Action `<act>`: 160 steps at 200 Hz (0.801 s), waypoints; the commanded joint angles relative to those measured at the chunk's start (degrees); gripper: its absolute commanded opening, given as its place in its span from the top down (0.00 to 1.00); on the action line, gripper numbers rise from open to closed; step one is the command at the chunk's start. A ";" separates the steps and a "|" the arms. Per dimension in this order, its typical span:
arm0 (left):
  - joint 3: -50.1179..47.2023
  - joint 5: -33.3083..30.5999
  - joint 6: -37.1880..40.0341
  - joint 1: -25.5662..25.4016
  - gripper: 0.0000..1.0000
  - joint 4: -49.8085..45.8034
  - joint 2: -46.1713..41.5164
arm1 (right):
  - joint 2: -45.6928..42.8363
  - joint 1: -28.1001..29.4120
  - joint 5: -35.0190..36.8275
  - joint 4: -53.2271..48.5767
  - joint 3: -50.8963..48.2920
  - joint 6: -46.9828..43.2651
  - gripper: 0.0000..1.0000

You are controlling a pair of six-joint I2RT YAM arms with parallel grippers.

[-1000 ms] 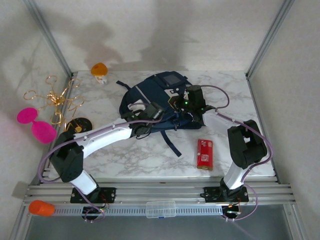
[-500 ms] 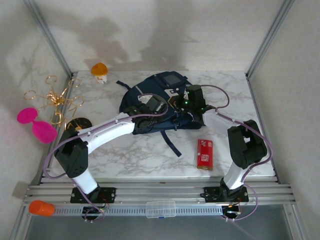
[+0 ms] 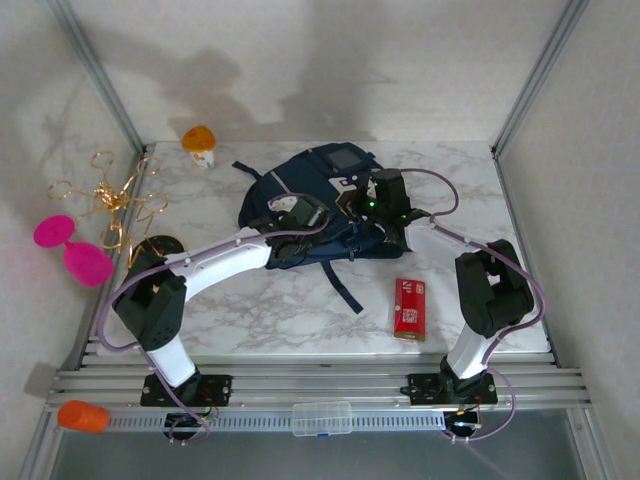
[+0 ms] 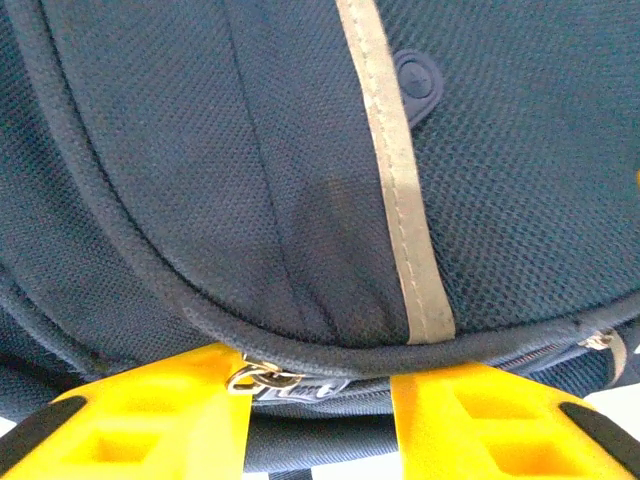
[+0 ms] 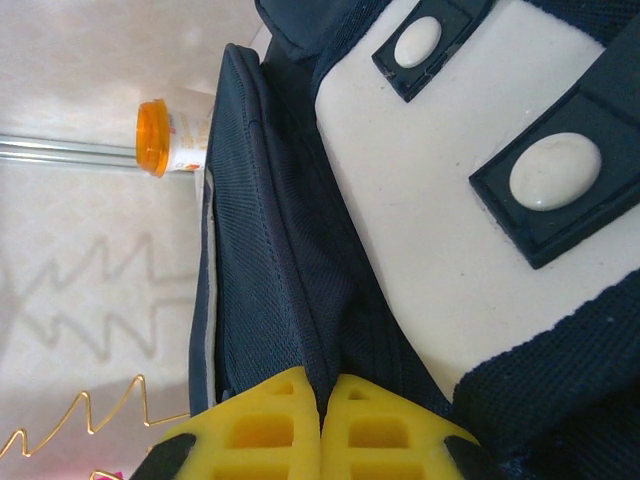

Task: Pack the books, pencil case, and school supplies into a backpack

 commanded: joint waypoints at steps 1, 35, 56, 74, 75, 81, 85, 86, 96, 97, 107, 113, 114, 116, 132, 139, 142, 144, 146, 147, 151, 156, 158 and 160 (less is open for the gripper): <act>2.92 -2.92 -2.43 1.52 0.64 0.22 3.07 | -0.74 0.74 -0.93 4.35 2.66 -0.15 1.00; 1.13 -2.57 -3.90 1.35 0.70 6.88 3.41 | -1.03 0.74 -0.97 4.49 2.08 -0.19 1.00; 1.59 -5.64 -4.22 1.41 0.76 7.34 3.33 | -1.03 0.74 -0.93 4.44 2.16 -0.28 1.00; 0.85 -8.44 -4.28 1.74 0.82 7.25 2.10 | -1.10 0.77 -0.90 3.99 2.25 -0.70 1.00; 0.77 -8.40 -4.14 1.76 0.83 7.46 2.05 | -1.11 0.75 -0.87 3.97 2.25 -0.75 1.00; 0.09 -7.98 -3.16 2.00 0.84 8.65 1.37 | -1.16 0.74 -0.87 3.81 2.34 -0.93 1.00; -0.27 -7.80 -2.61 2.07 0.86 9.24 0.96 | -1.20 0.69 -0.83 3.71 2.34 -1.05 1.00; -0.37 -7.77 -2.51 2.10 0.87 9.29 0.82 | -1.20 0.67 -0.83 3.70 2.35 -1.06 1.00; -1.00 -7.45 -1.18 2.36 0.92 9.48 -0.42 | -1.37 0.66 -0.58 3.46 2.35 -1.45 1.00; -1.04 -7.42 -0.96 2.38 0.93 9.46 -0.57 | -1.37 0.66 -0.53 3.44 2.35 -1.48 1.00; -1.75 -7.54 1.01 2.50 0.98 9.22 -1.97 | -1.38 0.50 -0.50 2.94 2.67 -2.04 1.00; -2.47 -7.41 2.13 2.56 1.00 9.09 -2.98 | -1.38 0.40 -0.56 2.57 2.90 -2.44 1.00; -2.65 -7.31 2.37 2.57 1.00 9.09 -3.08 | -1.38 0.40 -0.57 2.47 2.93 -2.50 1.00; -2.83 -7.13 2.87 2.58 1.00 9.08 -3.53 | -1.33 0.35 -0.71 2.33 3.00 -2.66 1.00; -4.67 -5.69 7.61 2.92 1.00 8.47 -6.59 | -1.25 -0.20 -1.61 1.39 3.45 -3.54 1.00; -5.30 -5.28 9.27 3.14 1.00 7.36 -7.86 | -1.37 -0.50 -1.89 0.92 3.56 -4.14 1.00; -5.56 -4.79 10.19 3.37 1.00 6.92 -8.30 | -1.42 -0.59 -2.06 0.70 3.62 -4.48 1.00; -5.74 -4.50 10.76 3.48 1.00 6.68 -8.70 | -1.45 -0.67 -2.13 0.53 3.63 -4.71 1.00; -5.91 -4.07 11.36 3.64 1.00 6.35 -8.98 | -1.51 -0.80 -2.26 0.35 3.72 -5.04 1.00; -6.00 -3.84 11.69 3.68 1.00 6.18 -9.15 | -1.53 -0.86 -2.30 0.22 3.78 -5.16 1.00; -6.29 -2.92 12.91 3.97 1.00 5.44 -9.68 | -1.60 -1.09 -2.62 -0.40 3.92 -5.67 1.00; -6.63 -1.61 14.48 4.34 1.00 4.45 -10.21 | -1.76 -1.30 -2.79 -1.25 4.16 -6.37 1.00; -6.75 -1.13 15.24 4.45 1.00 4.04 -10.43 | -1.80 -1.50 -2.84 -1.54 4.23 -6.59 1.00; -6.85 -0.62 15.93 4.54 1.00 3.54 -10.60 | -1.90 -1.69 -2.92 -1.75 4.27 -6.76 1.00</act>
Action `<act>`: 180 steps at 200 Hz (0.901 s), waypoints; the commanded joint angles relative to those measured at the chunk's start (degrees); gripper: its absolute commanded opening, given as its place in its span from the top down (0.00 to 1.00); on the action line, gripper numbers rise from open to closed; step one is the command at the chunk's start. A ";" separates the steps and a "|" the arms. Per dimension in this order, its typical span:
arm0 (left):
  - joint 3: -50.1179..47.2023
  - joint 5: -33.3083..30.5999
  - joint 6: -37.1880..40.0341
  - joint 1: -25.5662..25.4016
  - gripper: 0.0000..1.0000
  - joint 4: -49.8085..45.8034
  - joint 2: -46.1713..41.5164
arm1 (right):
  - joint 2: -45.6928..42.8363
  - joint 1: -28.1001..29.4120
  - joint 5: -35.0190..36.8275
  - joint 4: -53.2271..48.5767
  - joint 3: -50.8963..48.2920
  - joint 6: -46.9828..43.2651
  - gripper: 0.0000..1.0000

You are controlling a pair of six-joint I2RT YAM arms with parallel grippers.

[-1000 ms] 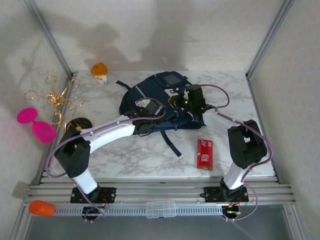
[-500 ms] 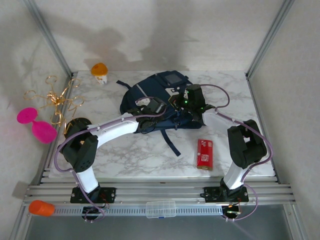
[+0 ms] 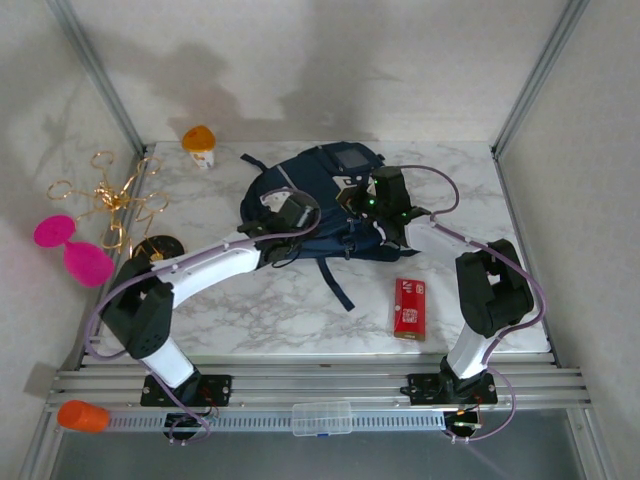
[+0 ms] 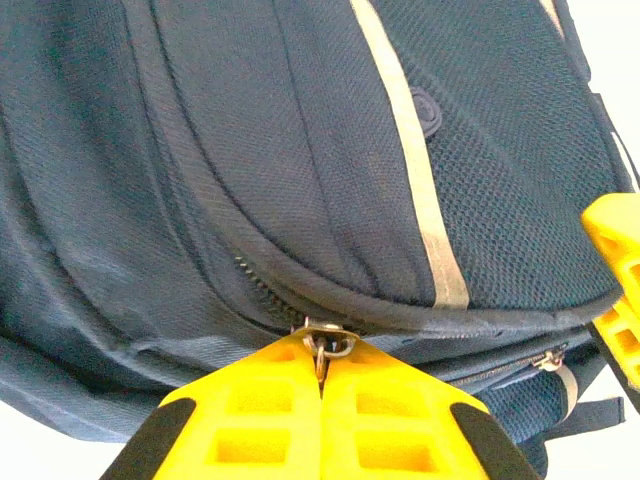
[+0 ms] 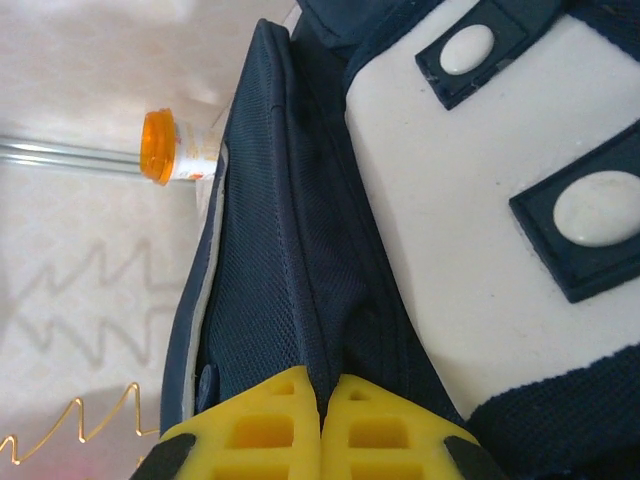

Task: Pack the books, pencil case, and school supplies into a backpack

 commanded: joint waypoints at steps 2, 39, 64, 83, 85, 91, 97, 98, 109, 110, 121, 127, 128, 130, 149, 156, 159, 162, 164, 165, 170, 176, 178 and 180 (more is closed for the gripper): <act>-1.65 1.24 10.32 2.79 1.00 -3.91 -4.87 | -2.08 -1.47 -3.68 -1.05 2.99 -4.57 1.00; -2.99 6.84 20.83 2.84 1.00 -10.88 -6.01 | 0.78 -5.04 -10.32 -8.56 10.03 -12.23 1.00; -3.80 12.34 21.47 1.26 1.00 -9.58 -5.51 | 3.44 -5.54 -9.82 -15.54 15.91 -20.67 1.00; -2.64 15.62 18.73 -2.41 1.00 -6.67 -4.00 | 6.44 -5.84 -5.44 -22.98 22.02 -27.25 1.00; -2.35 15.87 18.30 -2.90 1.00 -6.31 -3.79 | 6.82 -5.96 -4.87 -23.51 22.65 -27.67 1.00; -1.43 16.21 17.15 -4.26 1.00 -5.27 -2.82 | 7.85 -6.33 -3.71 -25.21 24.35 -28.41 1.00; -0.31 15.81 15.80 -5.47 1.00 -4.42 -1.78 | 8.95 -6.75 -3.84 -26.51 25.66 -28.32 1.00; -0.22 15.72 15.55 -5.67 1.00 -4.26 -1.52 | 9.09 -6.87 -4.00 -26.68 25.84 -28.23 1.00; 1.66 14.72 13.02 -6.77 1.00 -2.82 0.67 | 10.32 -7.38 -5.72 -27.37 26.95 -27.29 1.00; 1.74 14.65 12.84 -6.81 1.00 -2.71 0.89 | 10.35 -7.41 -5.74 -27.42 27.01 -27.23 1.00; 3.32 12.82 11.53 -6.77 1.00 -2.74 3.17 | 9.79 -6.88 -4.92 -28.36 26.68 -26.99 0.78; 4.51 10.94 11.16 -6.60 1.00 -4.28 4.36 | 8.78 -6.56 -3.97 -28.80 25.86 -27.15 0.68; 4.75 10.60 11.11 -6.59 1.00 -4.63 4.59 | 8.57 -6.55 -3.81 -28.84 25.72 -27.16 0.67; 5.21 9.96 11.08 -6.51 1.00 -5.34 4.97 | 8.10 -6.49 -3.58 -28.91 25.19 -27.16 0.65; 7.69 6.86 11.67 -6.18 1.00 -8.39 6.79 | 2.63 -6.43 -3.07 -28.39 18.44 -23.36 0.47; 7.43 7.32 12.14 -6.19 1.00 -7.68 6.75 | 0.24 -6.10 -4.12 -26.15 14.57 -20.80 0.43; 7.22 7.81 12.32 -6.18 1.00 -7.18 6.70 | -0.67 -5.75 -4.58 -25.06 12.93 -19.59 0.42; 7.00 8.29 12.45 -6.14 1.00 -6.64 6.69 | -1.41 -5.44 -4.87 -24.37 11.48 -18.58 0.42; 6.83 8.57 12.47 -6.14 1.00 -6.28 6.60 | -1.88 -5.18 -5.01 -23.77 10.63 -17.68 0.42; 6.74 8.71 12.47 -6.09 1.00 -6.07 6.58 | -1.99 -4.99 -5.08 -23.51 10.24 -17.24 0.42; 6.34 9.30 12.43 -6.13 1.00 -5.23 6.50 | -2.94 -4.20 -5.24 -22.48 8.62 -15.65 0.43; 5.92 9.87 12.31 -6.12 1.00 -4.47 6.54 | -3.59 -3.41 -5.40 -21.40 6.53 -13.33 0.45; 5.81 9.97 12.31 -6.13 1.00 -4.20 6.56 | -3.75 -3.18 -5.40 -21.05 5.92 -12.55 0.46; 5.74 10.11 12.24 -6.13 1.00 -4.04 6.52 | -3.88 -2.98 -5.47 -20.79 5.26 -11.69 0.48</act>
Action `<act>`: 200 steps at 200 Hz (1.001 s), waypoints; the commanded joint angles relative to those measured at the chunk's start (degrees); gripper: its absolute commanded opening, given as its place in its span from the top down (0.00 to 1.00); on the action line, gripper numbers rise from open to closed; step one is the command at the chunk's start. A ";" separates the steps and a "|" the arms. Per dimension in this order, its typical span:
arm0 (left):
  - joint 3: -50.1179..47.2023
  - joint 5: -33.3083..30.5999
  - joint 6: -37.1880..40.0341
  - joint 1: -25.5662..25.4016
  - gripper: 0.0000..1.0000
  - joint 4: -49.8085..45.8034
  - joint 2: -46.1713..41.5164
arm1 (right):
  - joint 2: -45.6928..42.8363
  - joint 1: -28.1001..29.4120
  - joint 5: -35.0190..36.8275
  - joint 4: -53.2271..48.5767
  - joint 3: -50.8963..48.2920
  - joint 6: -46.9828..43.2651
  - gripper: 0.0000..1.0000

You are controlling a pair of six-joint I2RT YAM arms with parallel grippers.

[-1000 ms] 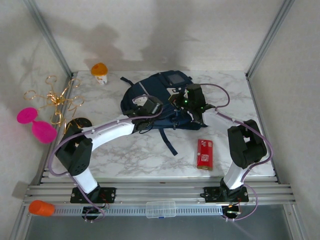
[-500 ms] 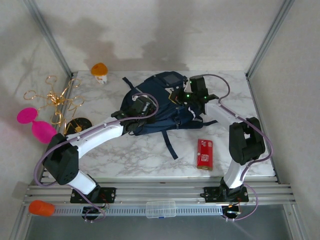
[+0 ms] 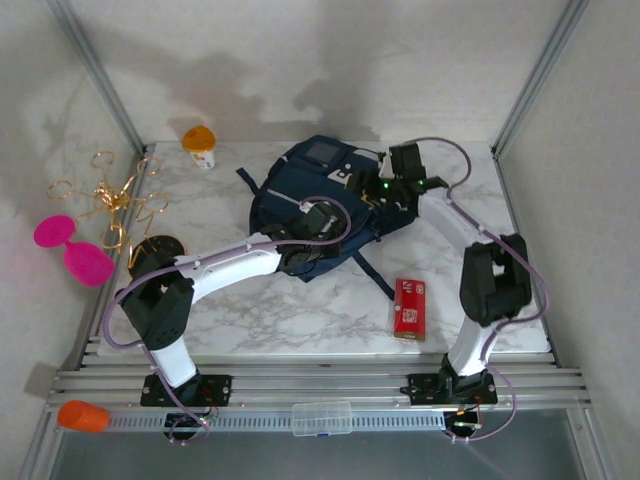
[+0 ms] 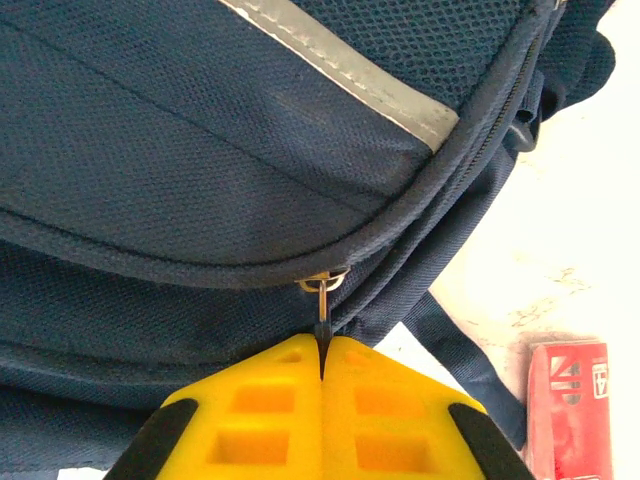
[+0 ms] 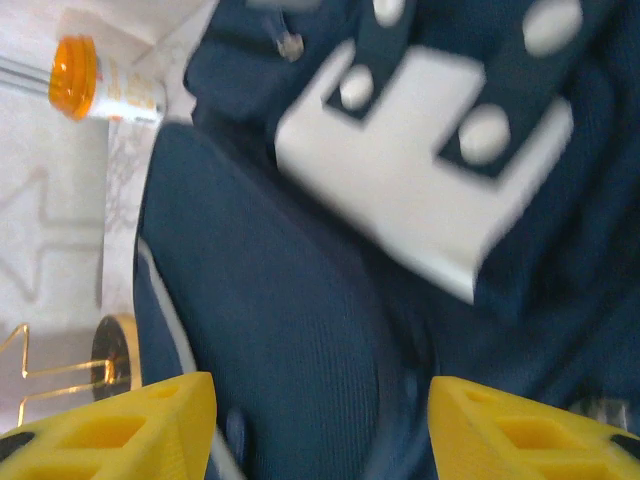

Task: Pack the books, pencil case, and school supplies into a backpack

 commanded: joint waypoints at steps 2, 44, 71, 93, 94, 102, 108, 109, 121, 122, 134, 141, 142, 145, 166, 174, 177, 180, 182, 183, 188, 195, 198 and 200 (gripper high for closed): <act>0.08 0.04 -0.92 0.18 1.00 0.57 -0.15 | -4.74 3.10 -0.61 5.31 -7.85 10.04 0.49; -0.48 0.91 -1.52 0.27 1.00 1.74 0.00 | -5.08 6.92 -0.88 17.25 -14.69 22.97 0.57; -1.11 1.16 -1.97 0.64 1.00 2.40 -0.20 | -2.42 7.74 2.10 19.55 -14.84 26.04 0.69; -0.86 1.81 -1.63 0.75 1.00 1.86 0.02 | -1.04 7.92 1.94 18.95 -11.90 23.20 0.83; -0.86 1.81 -1.62 0.77 1.00 1.83 0.05 | -1.02 7.92 2.06 18.53 -11.65 22.87 0.84; -0.90 1.55 -1.43 0.80 1.00 1.11 -0.30 | -1.03 7.89 2.76 15.89 -10.58 20.62 0.93; -1.07 1.05 -1.32 0.87 1.00 0.50 -0.59 | -1.36 7.65 3.04 14.99 -10.43 19.25 0.98; -1.09 0.95 -1.29 0.88 1.00 0.40 -0.70 | -1.45 7.61 3.05 14.93 -10.48 18.92 0.99; -1.46 -1.00 -1.29 1.22 1.00 -2.16 -1.69 | -2.52 6.64 1.42 14.38 -11.11 15.24 1.00; -1.47 -1.17 -1.32 1.32 1.00 -2.46 -1.77 | -2.55 6.53 1.27 14.23 -11.12 14.89 1.00; -1.96 -2.23 -0.51 2.07 1.00 -5.14 -2.86 | -3.31 5.07 -0.94 11.24 -10.97 10.22 1.00; -2.74 -2.99 0.15 2.48 1.00 -6.29 -3.80 | -3.86 3.54 -1.88 8.93 -10.96 7.54 1.00; -2.85 -3.09 0.24 2.56 1.00 -6.37 -3.88 | -4.01 3.35 -2.05 8.65 -10.96 7.13 1.00; -3.26 -3.32 0.57 2.78 1.00 -6.90 -4.36 | -4.27 2.70 -2.69 8.05 -11.13 5.96 1.00; -7.18 -2.04 4.11 5.59 1.00 -8.12 -6.65 | -4.92 -3.48 -10.04 3.59 -10.33 -4.76 1.00; -7.45 -0.54 5.78 7.29 1.00 -9.03 -6.14 | -4.51 -5.65 -10.13 -0.35 -8.79 -9.20 1.00; -7.00 -0.64 6.16 7.83 1.00 -9.66 -5.78 | -4.37 -6.26 -9.53 -1.50 -8.29 -10.27 1.00; -6.37 -0.95 6.60 8.19 1.00 -10.57 -5.37 | -4.22 -6.82 -9.15 -2.24 -7.95 -11.05 1.00; -5.93 -1.16 6.97 8.25 1.00 -10.96 -5.09 | -4.13 -7.13 -9.03 -2.57 -7.68 -11.50 1.00; -5.72 -1.25 7.17 8.26 1.00 -11.08 -4.92 | -4.10 -7.25 -9.05 -2.73 -7.61 -11.58 1.00; -4.81 -1.47 8.46 8.22 1.00 -11.25 -4.52 | -3.90 -7.56 -9.42 -2.95 -7.34 -12.35 1.00; -4.07 -0.95 10.31 7.82 1.00 -10.12 -4.13 | -3.73 -7.49 -10.27 -2.53 -7.22 -12.42 1.00; -3.95 -0.58 10.85 7.64 1.00 -9.43 -4.11 | -3.74 -7.35 -10.72 -2.14 -7.31 -12.08 1.00; -3.87 -0.28 11.18 7.54 1.00 -8.92 -4.13 | -3.77 -7.24 -11.07 -1.82 -7.48 -11.78 1.00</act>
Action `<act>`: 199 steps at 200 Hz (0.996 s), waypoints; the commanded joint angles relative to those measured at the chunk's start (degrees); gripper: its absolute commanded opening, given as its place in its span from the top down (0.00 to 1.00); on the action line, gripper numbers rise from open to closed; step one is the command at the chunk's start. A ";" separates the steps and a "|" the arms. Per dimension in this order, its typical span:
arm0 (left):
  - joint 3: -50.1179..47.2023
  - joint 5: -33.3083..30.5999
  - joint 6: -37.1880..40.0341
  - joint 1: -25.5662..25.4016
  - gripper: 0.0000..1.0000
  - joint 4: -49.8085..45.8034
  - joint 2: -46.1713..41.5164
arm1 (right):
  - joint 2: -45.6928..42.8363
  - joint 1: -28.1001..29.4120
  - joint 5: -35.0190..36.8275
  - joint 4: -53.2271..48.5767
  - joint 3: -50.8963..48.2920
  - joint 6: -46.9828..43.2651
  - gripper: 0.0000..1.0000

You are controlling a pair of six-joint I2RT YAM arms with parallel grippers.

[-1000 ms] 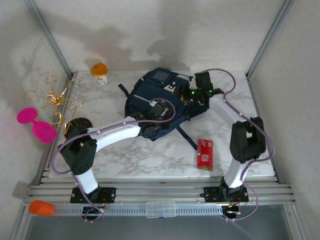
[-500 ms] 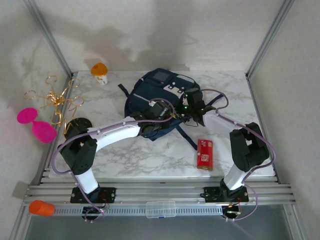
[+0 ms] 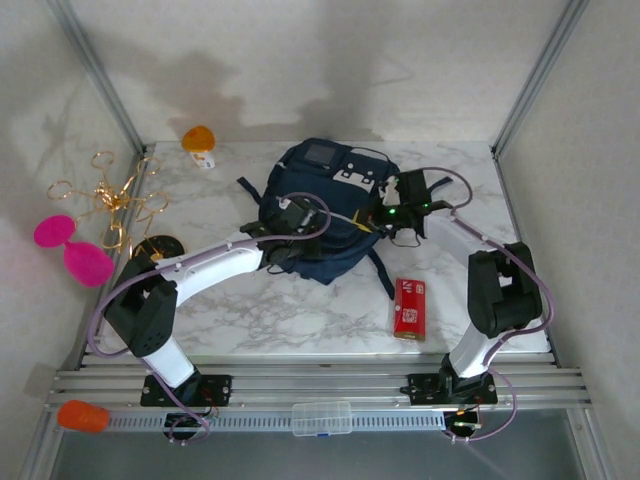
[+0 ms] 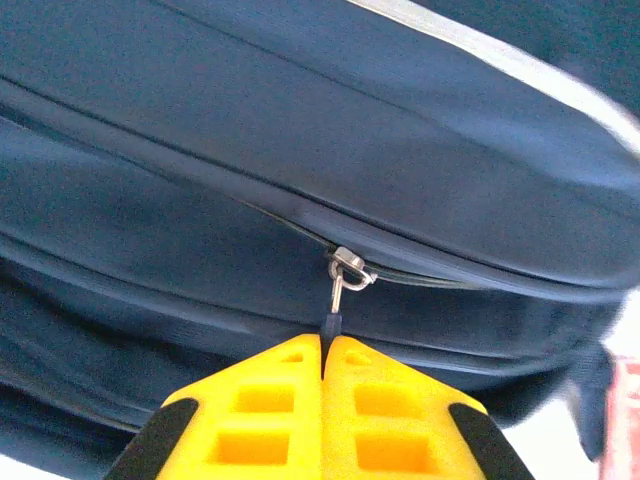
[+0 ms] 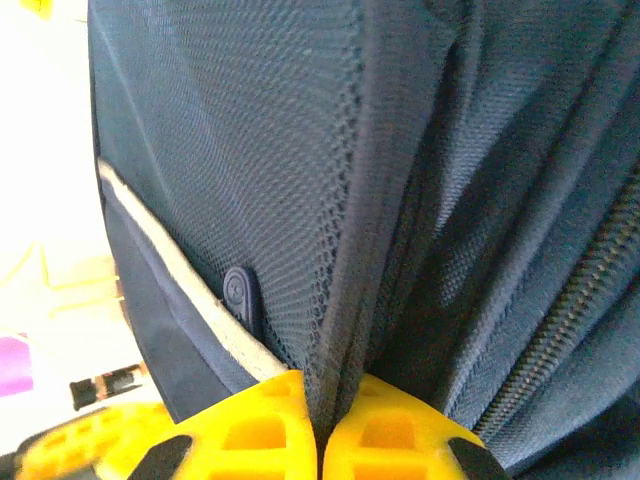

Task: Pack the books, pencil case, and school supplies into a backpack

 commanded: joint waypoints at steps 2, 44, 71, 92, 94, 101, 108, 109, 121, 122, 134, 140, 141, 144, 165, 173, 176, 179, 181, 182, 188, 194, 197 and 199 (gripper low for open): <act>1.09 -0.57 6.76 0.80 1.00 -6.29 0.69 | -1.53 -2.92 -0.69 -2.30 2.82 -8.78 1.00; 1.65 4.93 9.10 -0.40 1.00 1.21 3.39 | -2.61 -0.86 -0.61 2.91 -0.58 -1.55 0.94; 2.93 6.43 8.82 -1.04 1.00 1.93 4.49 | -6.00 2.05 1.97 8.99 -5.21 8.87 0.61; 2.48 7.07 8.07 -1.27 1.00 3.48 4.16 | -8.71 5.51 5.18 15.74 -10.29 19.05 0.50; 2.51 6.94 8.01 -1.28 1.00 3.39 4.27 | -8.85 5.92 5.43 16.29 -10.74 20.09 0.50; 2.61 6.38 7.77 -1.27 1.00 3.02 4.50 | -9.60 7.04 6.94 18.90 -12.43 23.44 0.48; 2.76 5.82 7.54 -1.19 1.00 2.62 4.69 | -10.22 8.20 8.57 20.98 -14.19 26.66 0.46; 2.73 5.76 7.52 -1.19 1.00 2.57 4.73 | -10.31 8.39 8.89 21.23 -14.39 27.11 0.46; 2.65 5.36 7.18 -1.19 1.00 2.53 4.69 | -10.74 10.54 11.98 23.90 -15.86 30.88 0.41; 2.63 5.35 7.12 -1.19 1.00 2.61 4.73 | -10.70 10.66 12.26 23.97 -15.88 31.11 0.41; 2.44 5.61 7.06 -1.19 1.00 3.03 4.53 | -9.71 12.31 15.61 22.24 -14.22 32.77 0.39; 2.28 5.65 6.95 -1.11 1.00 3.25 4.40 | -9.08 13.12 16.90 21.86 -13.34 33.27 0.40; 2.27 5.67 6.96 -1.10 1.00 3.32 4.41 | -8.95 13.22 17.14 21.80 -13.17 33.32 0.41; 2.20 5.61 6.92 -1.15 1.00 3.39 4.29 | -8.64 13.61 17.84 21.59 -12.80 33.46 0.42; 1.87 5.10 7.04 -0.85 1.00 3.49 4.23 | -7.10 15.70 23.94 20.79 -10.55 33.71 0.55; 1.59 4.75 7.14 -0.67 1.00 3.24 4.12 | -6.44 16.23 24.88 21.65 -9.93 33.35 0.60; 1.50 4.66 7.14 -0.59 1.00 3.18 4.06 | -6.11 16.41 25.08 21.81 -9.54 32.97 0.61; 1.41 4.52 7.14 -0.50 1.00 3.09 3.95 | -5.78 16.63 25.31 21.68 -9.27 32.52 0.63; 1.32 4.47 7.08 -0.42 1.00 3.01 3.89 | -5.53 16.70 25.47 21.56 -8.79 32.29 0.65; 1.26 4.42 7.07 -0.46 1.00 3.03 3.89 | -5.41 16.72 25.52 21.48 -8.56 32.08 0.66; 0.96 4.17 7.06 -0.16 1.00 3.03 3.59 | -4.67 16.99 25.54 20.92 -7.48 30.96 0.72; 0.61 3.90 7.01 0.08 1.00 3.04 3.19 | -3.83 17.25 25.26 20.56 -6.53 29.86 0.80; 0.33 3.74 6.93 0.19 1.00 3.02 3.04 | -3.53 17.39 25.17 20.53 -6.11 29.27 0.84; 0.15 3.69 6.96 0.28 1.00 3.02 2.85 | -3.34 17.48 25.07 20.52 -5.89 28.82 0.87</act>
